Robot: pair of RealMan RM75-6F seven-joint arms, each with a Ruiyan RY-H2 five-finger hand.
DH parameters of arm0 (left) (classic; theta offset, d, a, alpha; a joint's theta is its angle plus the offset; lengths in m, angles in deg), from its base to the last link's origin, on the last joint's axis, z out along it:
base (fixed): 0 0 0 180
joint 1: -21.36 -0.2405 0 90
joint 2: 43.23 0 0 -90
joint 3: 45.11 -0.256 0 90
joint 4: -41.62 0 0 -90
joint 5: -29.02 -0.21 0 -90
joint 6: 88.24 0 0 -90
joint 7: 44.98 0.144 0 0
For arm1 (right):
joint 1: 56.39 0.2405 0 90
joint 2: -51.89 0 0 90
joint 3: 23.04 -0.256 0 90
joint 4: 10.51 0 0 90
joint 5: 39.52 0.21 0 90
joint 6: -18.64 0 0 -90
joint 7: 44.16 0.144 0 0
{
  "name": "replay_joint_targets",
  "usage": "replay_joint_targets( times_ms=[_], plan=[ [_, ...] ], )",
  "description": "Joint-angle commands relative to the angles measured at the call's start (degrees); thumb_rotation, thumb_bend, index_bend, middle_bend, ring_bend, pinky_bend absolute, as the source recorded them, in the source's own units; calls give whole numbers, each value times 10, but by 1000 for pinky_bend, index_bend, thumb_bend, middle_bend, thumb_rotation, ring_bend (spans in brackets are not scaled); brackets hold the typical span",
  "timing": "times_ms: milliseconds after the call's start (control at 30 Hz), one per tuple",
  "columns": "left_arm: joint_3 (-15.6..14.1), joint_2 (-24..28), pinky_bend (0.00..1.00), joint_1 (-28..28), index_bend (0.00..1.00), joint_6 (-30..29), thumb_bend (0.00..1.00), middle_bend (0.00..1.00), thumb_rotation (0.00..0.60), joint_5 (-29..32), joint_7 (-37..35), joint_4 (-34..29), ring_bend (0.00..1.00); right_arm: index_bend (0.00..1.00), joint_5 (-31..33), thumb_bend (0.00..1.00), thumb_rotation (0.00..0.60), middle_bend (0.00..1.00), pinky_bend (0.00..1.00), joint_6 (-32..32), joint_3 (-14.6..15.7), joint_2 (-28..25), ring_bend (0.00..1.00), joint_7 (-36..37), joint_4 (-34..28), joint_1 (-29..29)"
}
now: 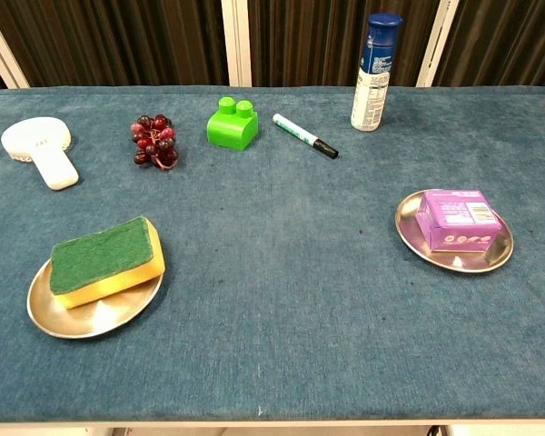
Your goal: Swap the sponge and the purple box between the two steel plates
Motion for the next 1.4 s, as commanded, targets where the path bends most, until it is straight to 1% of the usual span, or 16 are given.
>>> replay_joint_targets(
  times_ms=[33,267,367,433,533,633,767,867,967,1100,1200,1233,1333,1400],
  plan=[
    [3,0,61,6,0,11,73,0,600,7,3,-3,0,0,5,191,600,0,0,2,-2,0,0,3,0,0],
    [5,5,61,15,0,24,73,0,600,11,2,-10,0,0,18,191,600,0,0,32,-14,11,0,-10,-5,18],
    [9,8,61,15,0,23,73,0,600,18,-1,-12,0,0,17,192,600,0,0,59,-27,20,0,-39,-19,43],
    [13,11,61,18,0,27,73,0,600,24,-5,-14,0,0,20,192,600,0,0,90,-40,21,0,-64,-41,69],
    [20,15,61,25,0,38,73,0,600,37,-11,-17,0,0,38,191,600,0,0,159,-66,21,0,-114,-85,119],
    [27,20,61,31,0,48,73,0,600,50,-18,-20,0,0,77,192,600,0,8,249,-98,32,0,-166,-128,178],
    [33,26,61,36,0,56,72,0,600,60,-25,-22,0,0,146,200,600,0,52,357,-138,77,0,-222,-146,252],
    [35,29,61,39,0,60,73,0,600,66,-31,-22,0,4,187,237,600,21,102,405,-153,110,1,-255,-139,290],
    [34,32,61,40,0,62,73,0,600,67,-38,-22,0,59,212,270,600,81,145,427,-157,134,21,-285,-131,312],
    [32,34,61,38,0,57,73,0,600,65,-46,-22,0,182,244,296,600,174,186,439,-154,152,120,-332,-132,329],
    [29,35,61,37,0,54,73,0,600,60,-49,-21,0,237,274,308,600,212,242,445,-154,158,155,-355,-132,338],
    [29,35,61,37,0,53,73,0,600,59,-49,-21,0,258,284,313,600,229,266,449,-154,159,172,-359,-132,341],
    [27,35,61,38,0,53,73,0,600,57,-51,-20,0,384,307,336,600,301,389,457,-152,162,287,-369,-131,351],
    [28,36,61,38,0,54,73,0,600,59,-53,-20,0,445,318,354,600,334,474,462,-149,162,353,-373,-131,357]
  ],
)
